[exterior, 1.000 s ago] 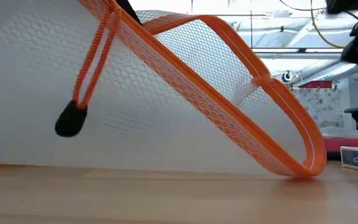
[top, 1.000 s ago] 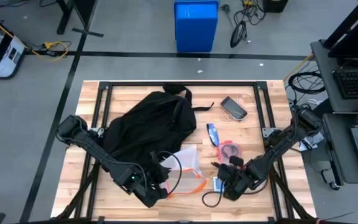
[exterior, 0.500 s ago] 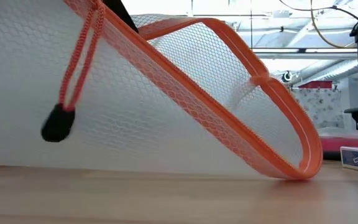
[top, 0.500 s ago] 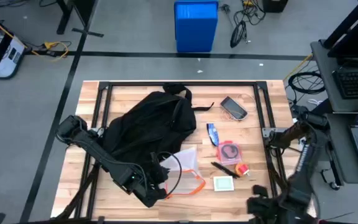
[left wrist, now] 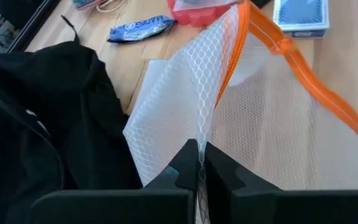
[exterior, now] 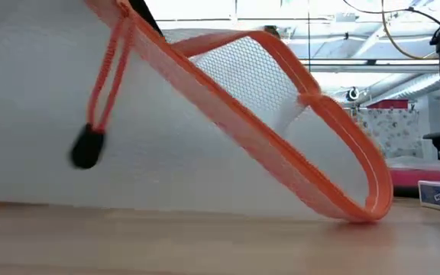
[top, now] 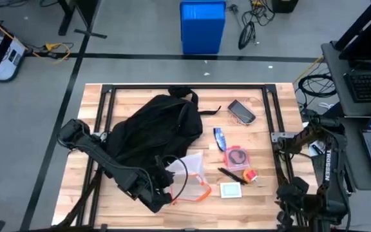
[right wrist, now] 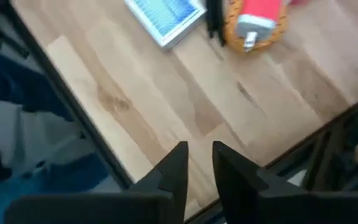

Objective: Unpack backpack
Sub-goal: Put the blue game card into the orange zip bag

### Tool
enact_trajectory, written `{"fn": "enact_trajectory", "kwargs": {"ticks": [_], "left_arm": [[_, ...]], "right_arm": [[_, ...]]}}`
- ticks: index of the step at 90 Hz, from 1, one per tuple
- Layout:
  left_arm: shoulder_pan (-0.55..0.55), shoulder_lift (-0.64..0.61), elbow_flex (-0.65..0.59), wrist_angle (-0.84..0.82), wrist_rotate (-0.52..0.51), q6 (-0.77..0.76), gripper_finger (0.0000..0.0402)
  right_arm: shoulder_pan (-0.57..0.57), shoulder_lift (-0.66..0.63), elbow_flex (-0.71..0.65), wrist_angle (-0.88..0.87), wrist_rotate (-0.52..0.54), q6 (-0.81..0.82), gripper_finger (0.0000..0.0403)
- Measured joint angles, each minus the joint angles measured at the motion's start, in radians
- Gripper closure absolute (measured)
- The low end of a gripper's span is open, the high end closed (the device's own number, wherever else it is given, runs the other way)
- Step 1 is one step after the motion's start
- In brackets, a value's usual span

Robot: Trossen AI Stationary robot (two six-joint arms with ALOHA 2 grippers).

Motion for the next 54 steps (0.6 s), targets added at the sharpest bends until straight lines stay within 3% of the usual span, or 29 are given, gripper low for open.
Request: {"fn": "enact_trajectory", "kwargs": {"ticks": [23, 54], "left_arm": [[0.028, 0.0, 0.0, 0.0, 0.001, 0.001, 0.0402], [0.05, 0.0, 0.0, 0.002, 0.0, 0.008, 0.0402]], "right_arm": [[-0.131, -0.002, -0.001, -0.035, 0.001, -0.272, 0.04], [-0.178, -0.004, -0.001, -0.016, 0.032, -0.357, 0.0402]]}}
